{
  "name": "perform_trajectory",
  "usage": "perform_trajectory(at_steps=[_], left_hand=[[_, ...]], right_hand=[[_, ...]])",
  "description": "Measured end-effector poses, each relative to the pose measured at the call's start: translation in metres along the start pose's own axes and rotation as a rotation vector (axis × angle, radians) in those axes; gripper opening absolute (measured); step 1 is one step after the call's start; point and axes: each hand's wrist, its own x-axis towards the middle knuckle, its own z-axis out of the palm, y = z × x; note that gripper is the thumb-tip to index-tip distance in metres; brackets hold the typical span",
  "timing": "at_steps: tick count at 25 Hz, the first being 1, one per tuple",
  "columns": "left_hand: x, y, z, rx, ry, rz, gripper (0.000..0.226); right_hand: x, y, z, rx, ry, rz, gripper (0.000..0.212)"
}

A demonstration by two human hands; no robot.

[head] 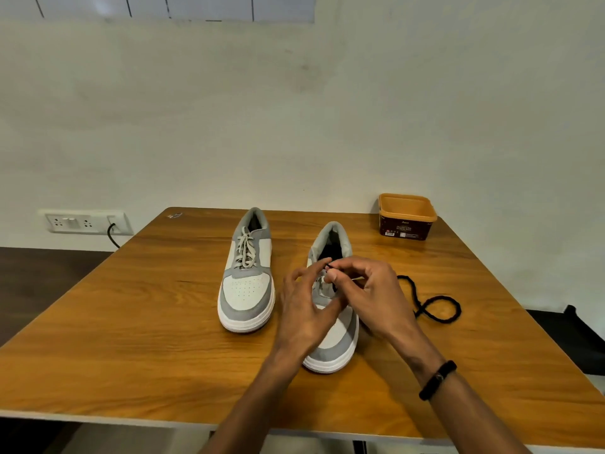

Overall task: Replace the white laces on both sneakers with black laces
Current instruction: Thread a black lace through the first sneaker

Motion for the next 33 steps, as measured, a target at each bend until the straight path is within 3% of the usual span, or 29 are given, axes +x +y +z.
perform_trajectory(at_steps=[5, 11, 13, 14, 18, 20, 22, 25, 29, 33], left_hand=[[0.008, -0.009, 0.012, 0.199, 0.005, -0.046, 0.063], [0.008, 0.001, 0.012, 0.288, -0.024, -0.075, 0.066], [0.001, 0.003, 0.012, 0.268, -0.001, -0.060, 0.068], [-0.002, 0.004, 0.012, 0.237, 0.028, -0.045, 0.070], [-0.015, 0.001, 0.012, 0.116, 0.139, 0.053, 0.082], [-0.021, -0.006, 0.010, -0.061, 0.151, 0.039, 0.084], [-0.026, -0.006, 0.005, -0.256, 0.153, -0.057, 0.077], [-0.028, -0.005, 0.003, -0.256, 0.211, -0.111, 0.051], [-0.030, -0.006, 0.004, -0.322, 0.351, -0.158, 0.027], [-0.030, -0.006, 0.002, -0.349, 0.402, -0.204, 0.019]], right_hand=[[0.007, -0.006, -0.010, -0.083, -0.121, -0.056, 0.014], [0.035, -0.088, -0.024, 0.461, 0.106, -0.186, 0.013], [0.049, -0.101, -0.028, 0.547, 0.095, -0.160, 0.014], [0.050, -0.098, -0.027, 0.487, 0.062, -0.122, 0.014], [0.021, -0.035, -0.009, -0.167, -0.113, -0.044, 0.019], [0.006, -0.013, -0.003, -0.329, -0.111, -0.038, 0.023], [-0.002, -0.006, 0.002, -0.442, -0.060, -0.104, 0.024], [-0.007, -0.005, 0.012, -0.606, -0.051, -0.166, 0.019], [-0.006, -0.006, 0.019, -0.652, -0.046, -0.044, 0.017], [0.003, -0.010, 0.030, -0.680, -0.044, -0.008, 0.010]])
